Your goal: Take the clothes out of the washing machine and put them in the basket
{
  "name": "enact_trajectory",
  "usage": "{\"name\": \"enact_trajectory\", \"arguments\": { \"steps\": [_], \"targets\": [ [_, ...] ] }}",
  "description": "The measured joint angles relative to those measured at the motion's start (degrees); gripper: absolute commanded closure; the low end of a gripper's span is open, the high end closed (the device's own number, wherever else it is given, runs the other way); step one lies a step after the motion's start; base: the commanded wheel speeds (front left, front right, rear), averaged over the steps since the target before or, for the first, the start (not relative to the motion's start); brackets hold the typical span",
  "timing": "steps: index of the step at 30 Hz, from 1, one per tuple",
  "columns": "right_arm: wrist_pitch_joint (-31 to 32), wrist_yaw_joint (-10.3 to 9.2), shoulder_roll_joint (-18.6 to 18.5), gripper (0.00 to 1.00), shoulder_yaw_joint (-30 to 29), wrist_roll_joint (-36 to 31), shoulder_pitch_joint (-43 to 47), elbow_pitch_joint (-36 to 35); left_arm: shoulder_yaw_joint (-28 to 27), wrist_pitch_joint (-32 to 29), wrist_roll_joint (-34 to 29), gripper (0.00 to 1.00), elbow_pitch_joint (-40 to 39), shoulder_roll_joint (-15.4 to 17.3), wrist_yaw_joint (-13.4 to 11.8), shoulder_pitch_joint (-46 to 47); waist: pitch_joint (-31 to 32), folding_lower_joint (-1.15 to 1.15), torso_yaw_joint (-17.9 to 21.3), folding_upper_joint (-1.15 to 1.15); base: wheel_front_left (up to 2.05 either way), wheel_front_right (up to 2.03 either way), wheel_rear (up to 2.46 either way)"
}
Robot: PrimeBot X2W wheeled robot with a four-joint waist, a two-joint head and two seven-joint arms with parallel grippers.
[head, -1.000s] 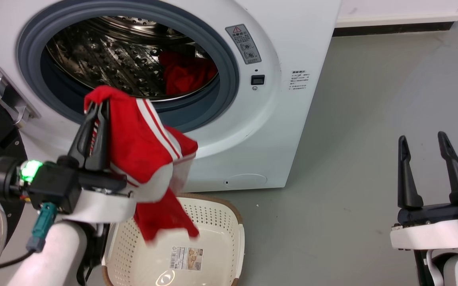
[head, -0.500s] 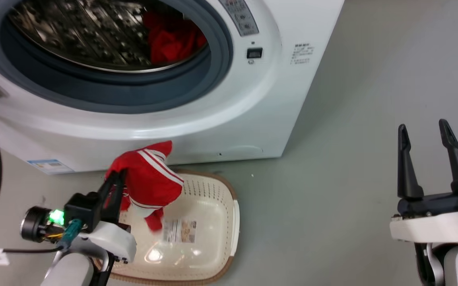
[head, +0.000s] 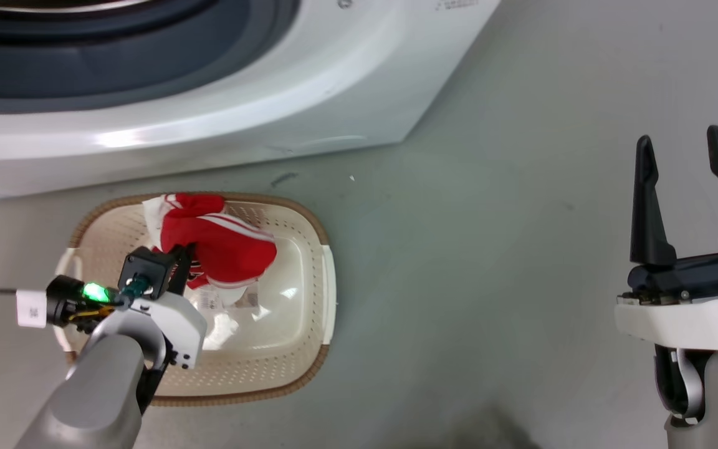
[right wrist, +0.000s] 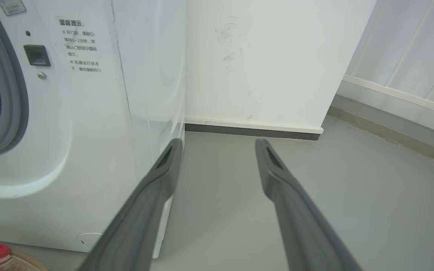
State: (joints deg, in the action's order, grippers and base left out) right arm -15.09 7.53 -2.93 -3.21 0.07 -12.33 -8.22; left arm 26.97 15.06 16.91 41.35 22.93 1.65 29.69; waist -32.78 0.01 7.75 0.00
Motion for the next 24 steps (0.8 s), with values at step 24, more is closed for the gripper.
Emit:
{"name": "enact_trajectory", "arguments": {
  "steps": [24],
  "targets": [
    [0.00,0.00,0.01,0.00,-1.53,2.88,-1.85,0.11,0.37,0.02,-0.30,0.62,23.76,-1.79,1.87,10.54,-10.89,0.00,6.00,0.00,0.00,0.00,0.00]
  ]
}}
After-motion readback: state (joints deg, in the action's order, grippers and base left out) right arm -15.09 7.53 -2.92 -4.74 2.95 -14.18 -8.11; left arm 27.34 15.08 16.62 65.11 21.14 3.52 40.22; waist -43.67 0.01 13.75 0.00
